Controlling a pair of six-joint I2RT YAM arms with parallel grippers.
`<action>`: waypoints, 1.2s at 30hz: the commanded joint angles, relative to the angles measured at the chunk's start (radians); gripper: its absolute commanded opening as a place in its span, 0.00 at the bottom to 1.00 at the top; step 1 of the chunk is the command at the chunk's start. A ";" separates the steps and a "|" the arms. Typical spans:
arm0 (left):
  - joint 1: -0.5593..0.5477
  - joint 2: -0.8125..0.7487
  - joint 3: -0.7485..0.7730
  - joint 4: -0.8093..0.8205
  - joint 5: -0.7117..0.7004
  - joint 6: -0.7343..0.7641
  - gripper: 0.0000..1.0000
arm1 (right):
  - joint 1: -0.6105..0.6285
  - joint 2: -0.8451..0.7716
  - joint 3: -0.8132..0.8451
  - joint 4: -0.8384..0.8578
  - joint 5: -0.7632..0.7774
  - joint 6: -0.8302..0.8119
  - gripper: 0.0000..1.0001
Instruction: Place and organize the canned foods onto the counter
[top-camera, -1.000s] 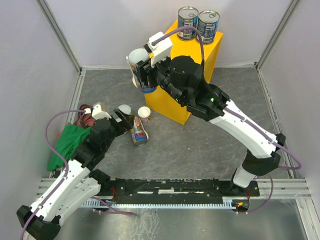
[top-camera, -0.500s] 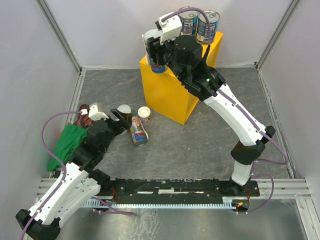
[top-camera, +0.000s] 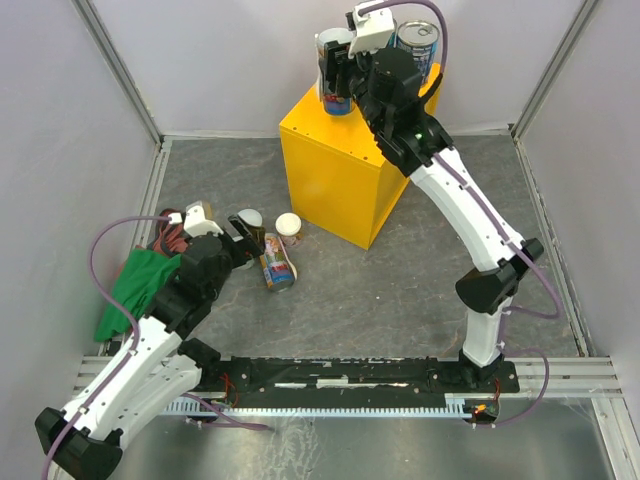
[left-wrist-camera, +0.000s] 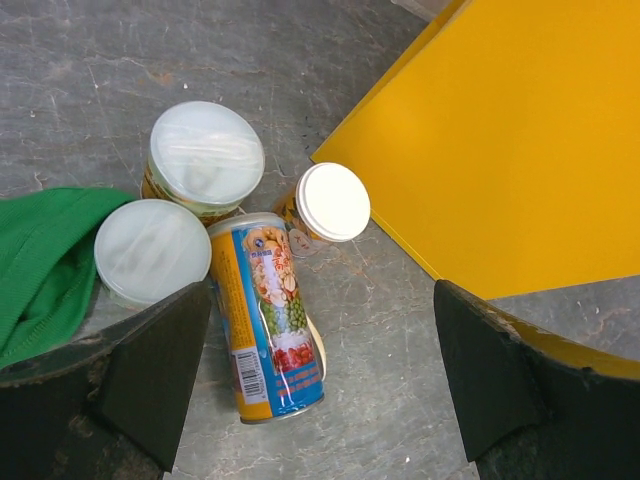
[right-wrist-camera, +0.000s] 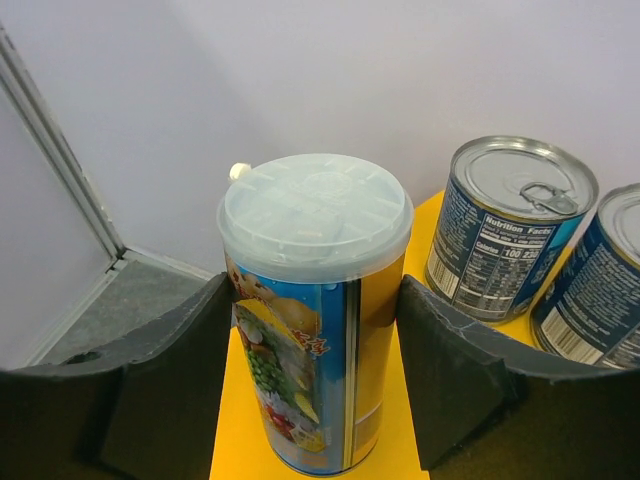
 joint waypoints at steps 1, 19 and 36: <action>0.013 -0.005 0.045 0.050 -0.026 0.079 0.98 | -0.025 0.020 0.073 0.261 -0.046 0.001 0.16; 0.059 -0.009 0.065 0.031 -0.016 0.152 0.99 | -0.102 0.089 0.041 0.374 -0.077 -0.035 0.16; 0.110 -0.012 0.053 0.036 0.036 0.151 0.99 | -0.110 0.040 -0.120 0.422 -0.070 -0.028 0.17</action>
